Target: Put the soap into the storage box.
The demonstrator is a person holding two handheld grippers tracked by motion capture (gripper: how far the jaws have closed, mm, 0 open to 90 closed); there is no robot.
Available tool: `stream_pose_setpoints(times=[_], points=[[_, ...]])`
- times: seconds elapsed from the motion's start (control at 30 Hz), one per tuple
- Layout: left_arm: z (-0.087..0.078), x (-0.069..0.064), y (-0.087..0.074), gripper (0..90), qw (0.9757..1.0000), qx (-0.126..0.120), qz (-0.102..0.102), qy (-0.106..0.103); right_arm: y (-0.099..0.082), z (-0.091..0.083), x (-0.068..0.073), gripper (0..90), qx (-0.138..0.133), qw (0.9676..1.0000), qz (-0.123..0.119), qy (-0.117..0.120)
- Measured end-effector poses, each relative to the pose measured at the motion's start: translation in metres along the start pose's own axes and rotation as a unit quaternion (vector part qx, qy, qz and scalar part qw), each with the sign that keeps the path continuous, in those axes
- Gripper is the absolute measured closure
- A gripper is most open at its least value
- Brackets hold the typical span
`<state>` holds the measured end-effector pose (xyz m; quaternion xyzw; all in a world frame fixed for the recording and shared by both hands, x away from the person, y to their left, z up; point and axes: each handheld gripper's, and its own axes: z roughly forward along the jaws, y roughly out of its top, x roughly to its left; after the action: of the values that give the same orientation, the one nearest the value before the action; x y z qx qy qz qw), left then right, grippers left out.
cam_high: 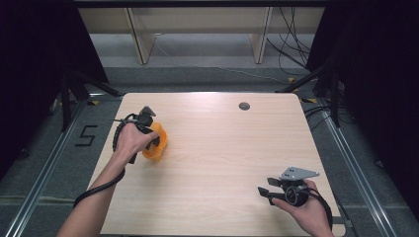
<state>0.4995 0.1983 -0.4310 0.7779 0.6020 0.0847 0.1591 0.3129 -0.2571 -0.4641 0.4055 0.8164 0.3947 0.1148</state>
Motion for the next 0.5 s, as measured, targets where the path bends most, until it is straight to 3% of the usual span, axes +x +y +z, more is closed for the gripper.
stream_pose_setpoints(times=[0.13,0.23,0.27,0.4,0.5], points=[[-0.0008,0.0002,-0.0003,60.0,1.0,-0.001,-0.003,-0.002,0.0003,-0.0017,-0.0001,47.3,0.001,1.0,-0.006,-0.006],[-0.0017,-0.0002,-0.0003,59.0,1.0,-0.002,-0.003,-0.001,-0.0002,-0.0005,0.002,47.2,0.002,1.0,0.008,0.002],[-0.0023,-0.0004,-0.0004,58.7,1.0,-0.002,-0.005,-0.003,-0.0001,-0.0003,0.0003,47.2,0.0,1.0,0.0,0.001],[-0.0054,0.0024,-0.0019,57.4,0.9999,-0.006,0.006,-0.008,-0.0001,-0.0014,0.0005,47.1,0.004,1.0,0.0,-0.003],[-0.0075,0.0044,-0.0039,56.9,0.9998,-0.007,-0.004,-0.017,-0.0001,-0.0006,0.0,47.1,0.001,1.0,-0.005,-0.003]])
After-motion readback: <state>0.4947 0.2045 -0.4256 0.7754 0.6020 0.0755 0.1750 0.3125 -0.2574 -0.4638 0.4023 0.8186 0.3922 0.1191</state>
